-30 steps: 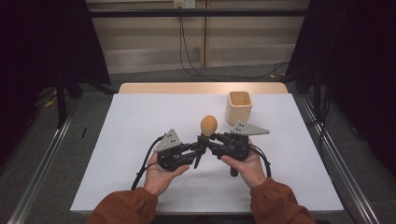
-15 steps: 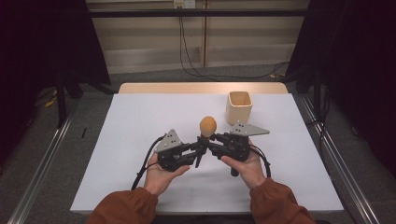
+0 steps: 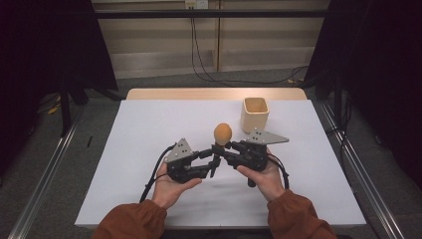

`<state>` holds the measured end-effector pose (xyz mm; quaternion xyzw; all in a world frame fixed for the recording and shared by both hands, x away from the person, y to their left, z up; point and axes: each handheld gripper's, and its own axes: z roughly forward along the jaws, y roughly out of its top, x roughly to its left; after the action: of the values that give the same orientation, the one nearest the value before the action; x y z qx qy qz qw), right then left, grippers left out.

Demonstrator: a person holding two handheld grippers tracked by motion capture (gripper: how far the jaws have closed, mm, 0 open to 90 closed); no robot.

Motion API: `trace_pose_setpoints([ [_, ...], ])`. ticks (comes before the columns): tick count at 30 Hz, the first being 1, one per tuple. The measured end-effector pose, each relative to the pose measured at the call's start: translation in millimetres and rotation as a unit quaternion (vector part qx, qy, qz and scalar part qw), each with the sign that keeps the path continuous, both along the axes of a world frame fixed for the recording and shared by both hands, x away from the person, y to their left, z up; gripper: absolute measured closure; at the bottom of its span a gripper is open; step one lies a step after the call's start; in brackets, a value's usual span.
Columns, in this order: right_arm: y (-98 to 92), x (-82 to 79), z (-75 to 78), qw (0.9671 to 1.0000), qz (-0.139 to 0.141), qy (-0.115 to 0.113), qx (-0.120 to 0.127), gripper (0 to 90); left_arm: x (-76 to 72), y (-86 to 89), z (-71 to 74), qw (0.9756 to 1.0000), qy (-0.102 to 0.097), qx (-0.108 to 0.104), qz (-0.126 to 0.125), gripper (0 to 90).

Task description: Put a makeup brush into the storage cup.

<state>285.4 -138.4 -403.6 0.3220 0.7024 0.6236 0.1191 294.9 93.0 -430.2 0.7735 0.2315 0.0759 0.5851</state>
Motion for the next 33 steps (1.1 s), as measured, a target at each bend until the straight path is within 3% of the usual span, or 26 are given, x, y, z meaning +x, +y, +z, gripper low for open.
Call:
trace_pose_setpoints([
  [1, -1.1, -0.1, 0.4, 1.0000, 0.000, 0.001, 0.002, 66.6, -0.1, 0.4, 0.1, 1.0000, 0.000, 0.002, 0.000, 46.3],
  [9, -8.3, 0.4, 2.9, 0.9999, -0.010, -0.004, 0.001, 66.7, 1.2, 12.8, 2.3, 0.9995, 0.001, -0.006, 0.030, 29.1],
  [15, -12.9, 1.0, 4.2, 0.9999, -0.013, -0.007, -0.001, 66.6, 3.0, 21.3, 5.0, 0.9990, -0.005, -0.007, 0.043, 19.9],
  [19, -15.7, 0.8, 4.7, 0.9998, -0.016, -0.009, -0.004, 66.7, 2.9, 23.7, 5.1, 0.9986, -0.004, 0.009, 0.051, 13.2],
  [22, -18.0, 0.9, 5.3, 0.9998, -0.018, -0.010, -0.007, 66.6, 1.9, 23.4, 4.6, 0.9972, -0.005, 0.035, 0.066, 8.0],
  [26, -24.1, 1.7, 7.6, 0.9995, -0.027, -0.015, -0.006, 66.7, 1.2, 26.9, 6.4, 0.9981, -0.005, 0.023, 0.056, 3.6],
  [33, -35.2, 3.7, 11.9, 0.9989, -0.042, -0.020, -0.005, 66.7, -1.0, 33.0, 8.5, 0.9971, -0.012, 0.022, 0.072, 3.3],
])
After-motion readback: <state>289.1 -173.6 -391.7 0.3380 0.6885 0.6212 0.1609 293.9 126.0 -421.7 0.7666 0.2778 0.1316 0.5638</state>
